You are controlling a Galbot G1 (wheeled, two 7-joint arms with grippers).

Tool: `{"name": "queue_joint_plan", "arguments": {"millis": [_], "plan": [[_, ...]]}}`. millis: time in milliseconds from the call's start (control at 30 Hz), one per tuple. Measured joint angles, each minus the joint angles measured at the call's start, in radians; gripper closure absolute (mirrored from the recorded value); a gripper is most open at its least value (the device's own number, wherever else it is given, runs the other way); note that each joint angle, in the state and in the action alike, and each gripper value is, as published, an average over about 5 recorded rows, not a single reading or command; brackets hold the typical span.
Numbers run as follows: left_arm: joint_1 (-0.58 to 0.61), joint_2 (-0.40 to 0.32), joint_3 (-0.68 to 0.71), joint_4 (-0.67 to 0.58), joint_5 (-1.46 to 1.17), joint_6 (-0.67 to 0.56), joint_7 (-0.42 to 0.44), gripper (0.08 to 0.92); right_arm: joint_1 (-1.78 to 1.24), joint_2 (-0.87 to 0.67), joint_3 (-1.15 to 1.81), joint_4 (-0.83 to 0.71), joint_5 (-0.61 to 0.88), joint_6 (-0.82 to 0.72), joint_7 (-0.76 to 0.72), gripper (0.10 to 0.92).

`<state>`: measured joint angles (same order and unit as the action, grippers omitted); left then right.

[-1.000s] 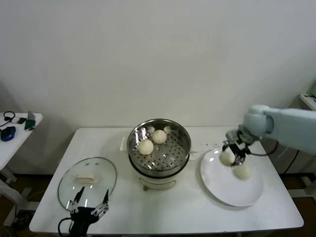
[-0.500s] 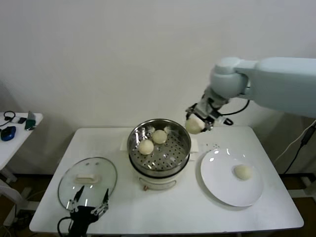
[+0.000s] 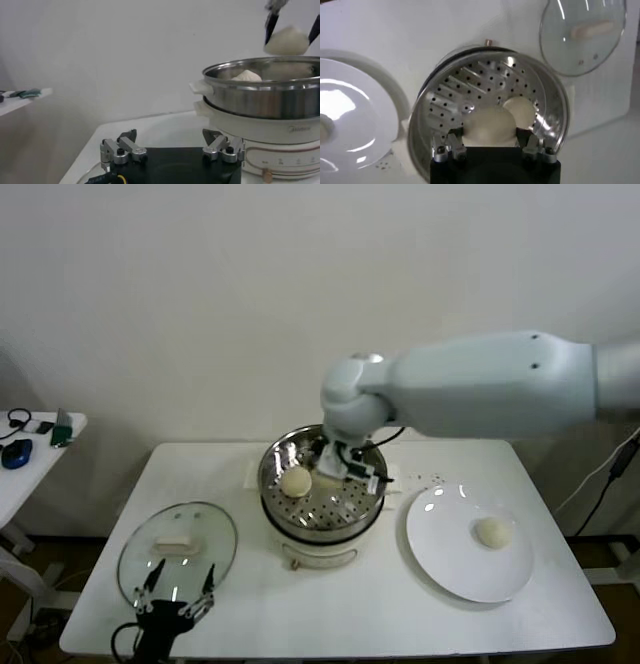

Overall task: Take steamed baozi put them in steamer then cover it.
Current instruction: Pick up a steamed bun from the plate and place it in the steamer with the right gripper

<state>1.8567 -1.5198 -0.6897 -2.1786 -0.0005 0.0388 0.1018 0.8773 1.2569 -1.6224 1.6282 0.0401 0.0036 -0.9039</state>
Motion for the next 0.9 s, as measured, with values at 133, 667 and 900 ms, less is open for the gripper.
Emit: {"name": "queue_joint_plan", "arguments": {"millis": [133,667,900], "plan": [[0.000,-0.002,-0.001,0.001,-0.002,-0.001,0.000,0.177,-0.041,0.020,-0.005,-0.013,-0.030,0.007,0.006,0.321],[0.004,-0.004,0.001,0.004,-0.006,-0.006,-0.001,0.177,-0.115,0.034,-0.029,-0.028,-0.083,0.011,0.021,0.317],[0.003,-0.002,0.003,0.002,-0.006,-0.007,-0.001,0.177,-0.110,0.023,-0.030,-0.040,-0.072,0.022,0.030,0.214]]}}
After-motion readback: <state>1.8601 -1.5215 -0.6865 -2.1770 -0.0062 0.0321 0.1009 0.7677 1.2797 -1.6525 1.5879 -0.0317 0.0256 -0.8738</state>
